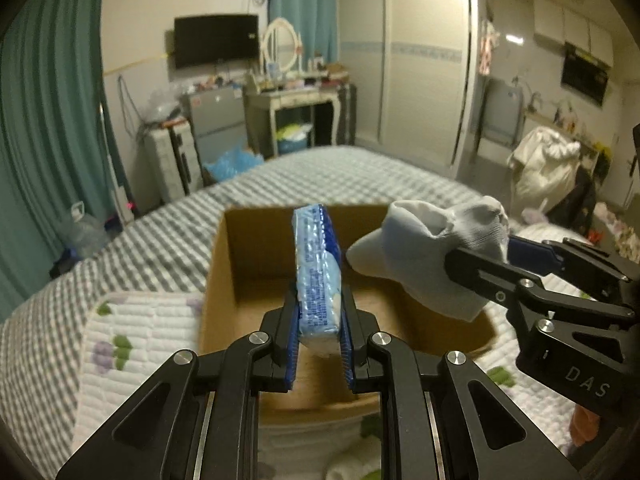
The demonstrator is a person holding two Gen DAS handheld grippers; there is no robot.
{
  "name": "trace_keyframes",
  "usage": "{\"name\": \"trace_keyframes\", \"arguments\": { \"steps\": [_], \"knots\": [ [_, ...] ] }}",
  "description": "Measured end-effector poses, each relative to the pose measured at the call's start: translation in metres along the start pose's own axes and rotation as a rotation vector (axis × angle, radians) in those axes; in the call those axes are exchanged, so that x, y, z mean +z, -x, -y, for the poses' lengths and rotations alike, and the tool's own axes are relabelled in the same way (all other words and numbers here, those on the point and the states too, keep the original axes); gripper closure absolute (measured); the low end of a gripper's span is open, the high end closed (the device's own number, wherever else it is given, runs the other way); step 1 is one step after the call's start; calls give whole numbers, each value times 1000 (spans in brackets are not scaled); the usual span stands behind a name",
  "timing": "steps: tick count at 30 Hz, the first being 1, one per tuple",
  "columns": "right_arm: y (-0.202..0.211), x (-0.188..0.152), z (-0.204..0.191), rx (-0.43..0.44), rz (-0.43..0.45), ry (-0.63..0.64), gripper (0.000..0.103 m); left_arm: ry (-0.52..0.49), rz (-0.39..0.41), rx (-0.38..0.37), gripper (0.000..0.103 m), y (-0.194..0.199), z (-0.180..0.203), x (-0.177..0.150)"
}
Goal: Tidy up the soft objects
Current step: 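Carry the tissue pack and grey sock into the box and open both tools, then move both tools back to the items beside the box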
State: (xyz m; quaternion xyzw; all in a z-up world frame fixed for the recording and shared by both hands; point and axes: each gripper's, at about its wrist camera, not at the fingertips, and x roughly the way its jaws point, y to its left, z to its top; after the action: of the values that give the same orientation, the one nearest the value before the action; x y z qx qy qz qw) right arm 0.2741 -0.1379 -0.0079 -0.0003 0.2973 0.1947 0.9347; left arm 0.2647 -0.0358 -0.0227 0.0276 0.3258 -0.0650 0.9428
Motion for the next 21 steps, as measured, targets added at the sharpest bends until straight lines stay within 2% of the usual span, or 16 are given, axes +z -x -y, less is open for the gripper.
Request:
{"name": "trace_keyframes", "arguments": {
  "steps": [4, 10, 12, 14, 16, 21],
  "knots": [
    [-20, -12, 15, 18, -34, -23, 62, -55, 4, 23, 87, -8, 7, -8],
    [-20, -25, 19, 19, -39, -25, 59, -85, 76, 55, 81, 8, 13, -2],
    [-16, -21, 20, 3, -35, -25, 55, -74, 68, 76, 68, 13, 11, 4],
    [-7, -19, 19, -5, -25, -27, 47, -47, 79, 90, 33, 26, 8, 8],
    [9, -14, 17, -13, -8, -28, 40, -34, 124, 119, 20, 43, 6, 11],
    [64, 3, 6, -49, 48, 9, 35, -39, 190, 137, 18, 98, 5, 19]
  ]
}}
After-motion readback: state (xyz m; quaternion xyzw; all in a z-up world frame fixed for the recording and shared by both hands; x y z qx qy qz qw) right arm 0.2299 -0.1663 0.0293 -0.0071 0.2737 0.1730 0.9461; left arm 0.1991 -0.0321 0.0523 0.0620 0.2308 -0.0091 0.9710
